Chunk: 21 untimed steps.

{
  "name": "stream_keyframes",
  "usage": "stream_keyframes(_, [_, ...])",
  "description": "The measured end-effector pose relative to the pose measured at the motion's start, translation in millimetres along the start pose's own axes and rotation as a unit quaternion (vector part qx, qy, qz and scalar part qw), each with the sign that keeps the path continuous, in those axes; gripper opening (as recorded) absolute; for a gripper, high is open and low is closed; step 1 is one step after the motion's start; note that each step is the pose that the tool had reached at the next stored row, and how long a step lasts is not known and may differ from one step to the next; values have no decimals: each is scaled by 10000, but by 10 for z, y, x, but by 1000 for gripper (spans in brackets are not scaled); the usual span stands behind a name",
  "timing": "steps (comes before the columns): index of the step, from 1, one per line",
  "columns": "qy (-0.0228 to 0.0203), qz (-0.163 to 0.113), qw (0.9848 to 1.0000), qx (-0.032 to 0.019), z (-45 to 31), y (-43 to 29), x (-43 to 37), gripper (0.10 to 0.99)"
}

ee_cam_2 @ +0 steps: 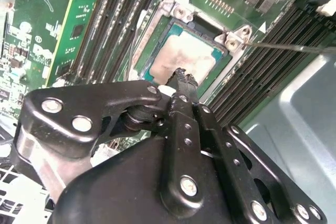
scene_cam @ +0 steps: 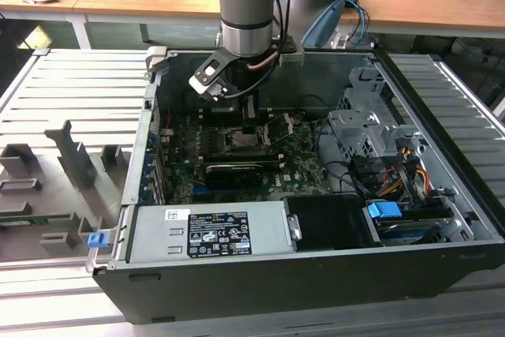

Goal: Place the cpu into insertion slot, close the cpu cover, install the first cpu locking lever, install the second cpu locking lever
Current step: 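Close the cpu cover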

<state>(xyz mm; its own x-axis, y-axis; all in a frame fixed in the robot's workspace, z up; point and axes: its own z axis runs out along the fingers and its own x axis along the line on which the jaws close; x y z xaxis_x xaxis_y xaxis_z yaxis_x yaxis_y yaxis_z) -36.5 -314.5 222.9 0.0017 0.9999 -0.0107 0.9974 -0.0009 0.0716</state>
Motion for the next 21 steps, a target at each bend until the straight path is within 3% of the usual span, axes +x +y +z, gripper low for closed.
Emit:
stream_keyframes(3, [0,9,10000,20,6,81,-1,106])
stream_keyframes(5, [7,10,10000,73,5,91,-2,106])
stream_keyframes(6, [7,10,10000,75,-9,91,-2,106])
stream_keyframes(9, [-5,8,10000,75,-168,104,6,106])
stream_keyframes(15, [-6,9,10000,74,-408,121,6,106])
stream_keyframes(18, [-5,9,10000,74,-435,135,5,106])
stream_keyframes(21, [11,-12,10000,74,-420,319,6,106])
